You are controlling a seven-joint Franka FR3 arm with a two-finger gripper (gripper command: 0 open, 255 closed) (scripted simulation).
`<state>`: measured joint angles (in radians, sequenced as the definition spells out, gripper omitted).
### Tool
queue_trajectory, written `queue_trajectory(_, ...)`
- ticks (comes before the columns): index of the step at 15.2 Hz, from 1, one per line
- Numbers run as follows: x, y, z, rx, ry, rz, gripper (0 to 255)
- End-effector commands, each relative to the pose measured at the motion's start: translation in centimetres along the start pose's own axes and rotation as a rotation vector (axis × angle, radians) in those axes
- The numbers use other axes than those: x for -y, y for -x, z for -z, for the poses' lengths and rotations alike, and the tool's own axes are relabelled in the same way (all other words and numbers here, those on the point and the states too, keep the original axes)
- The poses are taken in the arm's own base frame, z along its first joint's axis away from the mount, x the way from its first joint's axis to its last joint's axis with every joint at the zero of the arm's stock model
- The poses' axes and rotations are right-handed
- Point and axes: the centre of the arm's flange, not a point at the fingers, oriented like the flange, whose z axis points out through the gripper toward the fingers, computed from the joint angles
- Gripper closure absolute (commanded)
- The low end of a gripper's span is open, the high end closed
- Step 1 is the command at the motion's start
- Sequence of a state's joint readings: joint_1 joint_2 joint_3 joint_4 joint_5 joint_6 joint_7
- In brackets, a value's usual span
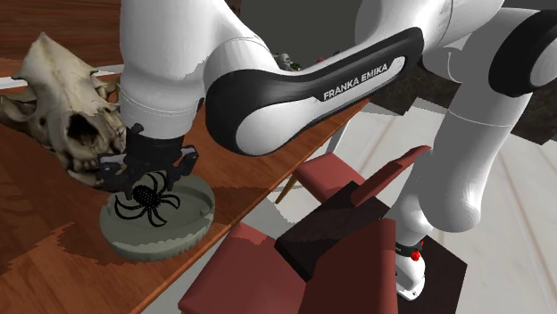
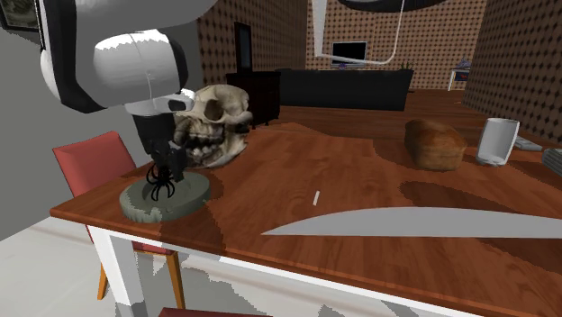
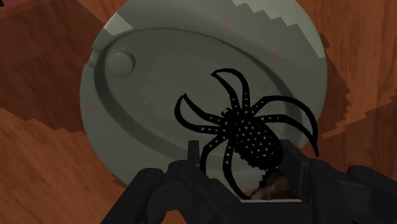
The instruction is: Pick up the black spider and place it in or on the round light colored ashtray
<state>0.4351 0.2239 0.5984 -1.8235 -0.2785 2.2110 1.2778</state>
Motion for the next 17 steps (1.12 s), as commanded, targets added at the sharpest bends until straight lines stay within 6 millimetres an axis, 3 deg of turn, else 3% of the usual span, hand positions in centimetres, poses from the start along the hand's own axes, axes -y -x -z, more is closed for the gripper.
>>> queue_trajectory(1, -1.0, -0.1, -1.6, 0.023, 0.063, -0.007, 255)
queue_trajectory(2, -0.5, -0.4, -1.6, 0.022, 0.063, -0.007, 0)
queue_trajectory(6, 0.1, -0.1, -1.7, 0.021, 0.064, -0.007, 0)
queue_trajectory(7, -1.0, -0.1, -1.6, 0.023, 0.063, -0.007, 0)
queue_trajectory(11, -0.6, -0.2, 3.4, 0.023, 0.063, -0.007, 0)
queue_trajectory(17, -0.6, -0.2, 3.4, 0.023, 0.063, -0.007, 0)
